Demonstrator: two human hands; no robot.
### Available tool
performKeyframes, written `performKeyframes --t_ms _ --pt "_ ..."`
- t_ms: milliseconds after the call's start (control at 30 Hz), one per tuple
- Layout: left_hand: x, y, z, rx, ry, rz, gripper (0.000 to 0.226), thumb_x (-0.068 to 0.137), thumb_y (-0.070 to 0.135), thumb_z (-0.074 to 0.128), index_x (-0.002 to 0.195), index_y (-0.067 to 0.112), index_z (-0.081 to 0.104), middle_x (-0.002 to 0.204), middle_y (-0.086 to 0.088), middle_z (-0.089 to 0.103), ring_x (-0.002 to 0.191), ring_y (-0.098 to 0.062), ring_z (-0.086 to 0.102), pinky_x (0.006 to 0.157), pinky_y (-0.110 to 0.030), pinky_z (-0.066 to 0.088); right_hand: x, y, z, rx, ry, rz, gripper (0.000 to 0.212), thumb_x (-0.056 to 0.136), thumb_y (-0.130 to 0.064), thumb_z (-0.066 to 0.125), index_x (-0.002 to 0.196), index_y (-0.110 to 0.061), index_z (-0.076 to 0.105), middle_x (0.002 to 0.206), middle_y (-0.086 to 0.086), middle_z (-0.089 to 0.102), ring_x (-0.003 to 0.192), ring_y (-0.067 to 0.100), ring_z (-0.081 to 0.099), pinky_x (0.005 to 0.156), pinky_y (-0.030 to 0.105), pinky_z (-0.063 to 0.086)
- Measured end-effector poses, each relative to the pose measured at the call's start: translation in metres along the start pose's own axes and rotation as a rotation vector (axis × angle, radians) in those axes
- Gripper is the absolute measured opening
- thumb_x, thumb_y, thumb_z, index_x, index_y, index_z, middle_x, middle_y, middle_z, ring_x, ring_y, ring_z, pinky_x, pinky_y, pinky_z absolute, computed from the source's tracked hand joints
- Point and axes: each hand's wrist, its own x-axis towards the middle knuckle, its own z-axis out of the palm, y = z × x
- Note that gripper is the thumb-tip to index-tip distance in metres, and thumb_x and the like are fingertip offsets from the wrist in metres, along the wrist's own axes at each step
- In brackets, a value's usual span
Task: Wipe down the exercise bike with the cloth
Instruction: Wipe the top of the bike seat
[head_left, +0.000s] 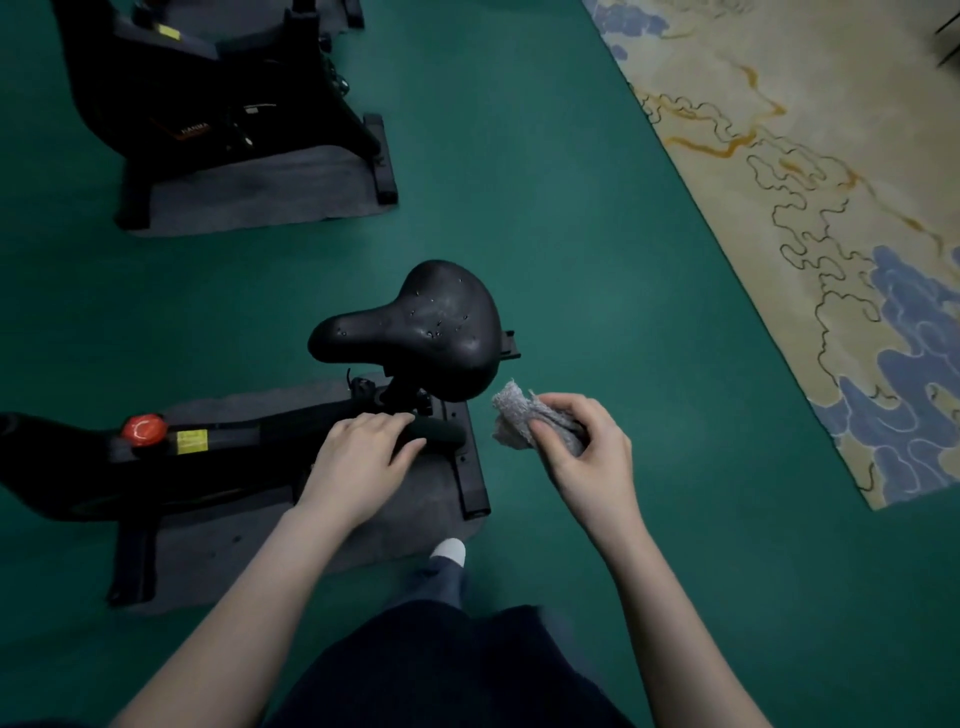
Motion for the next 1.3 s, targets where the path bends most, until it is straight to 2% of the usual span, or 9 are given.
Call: performKeyframes --t_ms 133,333,533,633,733,900,1033,1167,1300 --pt "0.017 0.006 -0.003 -0.010 0.010 -0.049 0.045 0.098 0.045 0.042 0.134 0.020 0.051 0.128 0.003 0.060 0.121 -0.017 0.050 0.103 -0.033 0.034 0.032 0.003 -0.002 0.011 -0.051 -0.030 0.028 0.082 -0.008 0.070 0.092 -0.034 0.064 0.093 -0.013 0.064 0.091 -0.006 0.059 0.078 0.003 0.039" --pt "0.036 0.029 0.000 -0.029 0.047 -0.197 0.045 0.097 0.044 0.043 0.133 0.018 0.052 0.129 0.002 0.059 0.124 -0.018 0.048 0.102 -0.034 0.034 0.079 0.016 -0.018 0.027 -0.185 -0.088 0.019 0.083 -0.009 0.070 0.096 -0.023 0.068 0.095 -0.006 0.065 0.091 -0.004 0.058 0.079 0.004 0.039" --pt "0.051 0.072 0.007 -0.122 0.150 -0.456 0.047 0.098 0.042 0.042 0.135 0.014 0.051 0.135 -0.002 0.055 0.128 -0.021 0.043 0.104 -0.037 0.034 0.135 0.039 -0.064 0.046 -0.342 -0.198 0.025 0.083 -0.009 0.070 0.093 -0.032 0.064 0.094 -0.008 0.064 0.091 -0.007 0.057 0.078 0.001 0.037" --pt "0.053 0.104 0.015 -0.170 0.199 -0.575 0.047 0.098 0.042 0.042 0.135 0.014 0.050 0.136 -0.004 0.053 0.127 -0.023 0.044 0.104 -0.039 0.035 0.158 0.055 -0.090 0.048 -0.417 -0.233 0.023 0.083 -0.009 0.070 0.093 -0.029 0.066 0.094 -0.011 0.064 0.091 -0.009 0.057 0.079 0.001 0.036" --pt "0.059 0.137 0.023 -0.203 0.260 -0.655 0.046 0.097 0.040 0.045 0.133 0.013 0.052 0.135 -0.005 0.054 0.125 -0.024 0.044 0.102 -0.040 0.035 0.177 0.070 -0.110 0.044 -0.479 -0.252 0.018 0.083 -0.010 0.070 0.095 -0.023 0.068 0.094 -0.012 0.063 0.092 -0.010 0.056 0.080 0.002 0.037" --pt "0.070 0.172 0.035 -0.240 0.290 -0.740 0.049 0.098 0.043 0.043 0.137 0.014 0.048 0.140 -0.003 0.049 0.128 -0.023 0.042 0.103 -0.039 0.034 0.199 0.084 -0.130 0.060 -0.547 -0.263 0.022 0.084 -0.012 0.070 0.093 -0.031 0.064 0.095 -0.014 0.063 0.093 -0.007 0.057 0.082 0.003 0.038" --pt "0.067 0.178 0.043 -0.304 0.302 -0.839 0.053 0.097 0.046 0.041 0.140 0.016 0.044 0.142 -0.003 0.046 0.129 -0.023 0.042 0.106 -0.041 0.034 0.220 0.090 -0.133 0.062 -0.587 -0.290 0.024 0.084 -0.011 0.070 0.092 -0.033 0.063 0.095 -0.017 0.062 0.095 -0.006 0.058 0.083 0.003 0.039" --pt "0.061 0.175 0.050 -0.308 0.296 -0.928 0.054 0.097 0.047 0.041 0.140 0.015 0.044 0.142 -0.004 0.047 0.131 -0.023 0.040 0.107 -0.041 0.033 0.242 0.092 -0.127 0.073 -0.624 -0.288 0.023 0.084 -0.011 0.070 0.092 -0.031 0.065 0.096 -0.013 0.065 0.094 -0.002 0.060 0.083 0.006 0.041" --pt "0.076 0.167 0.046 -0.338 0.351 -0.984 0.053 0.097 0.046 0.041 0.139 0.014 0.044 0.142 -0.006 0.047 0.133 -0.024 0.038 0.108 -0.041 0.032 0.262 0.086 -0.111 0.066 -0.681 -0.318 0.023 0.084 -0.010 0.070 0.092 -0.031 0.065 0.096 -0.014 0.065 0.093 -0.005 0.059 0.082 0.004 0.040"
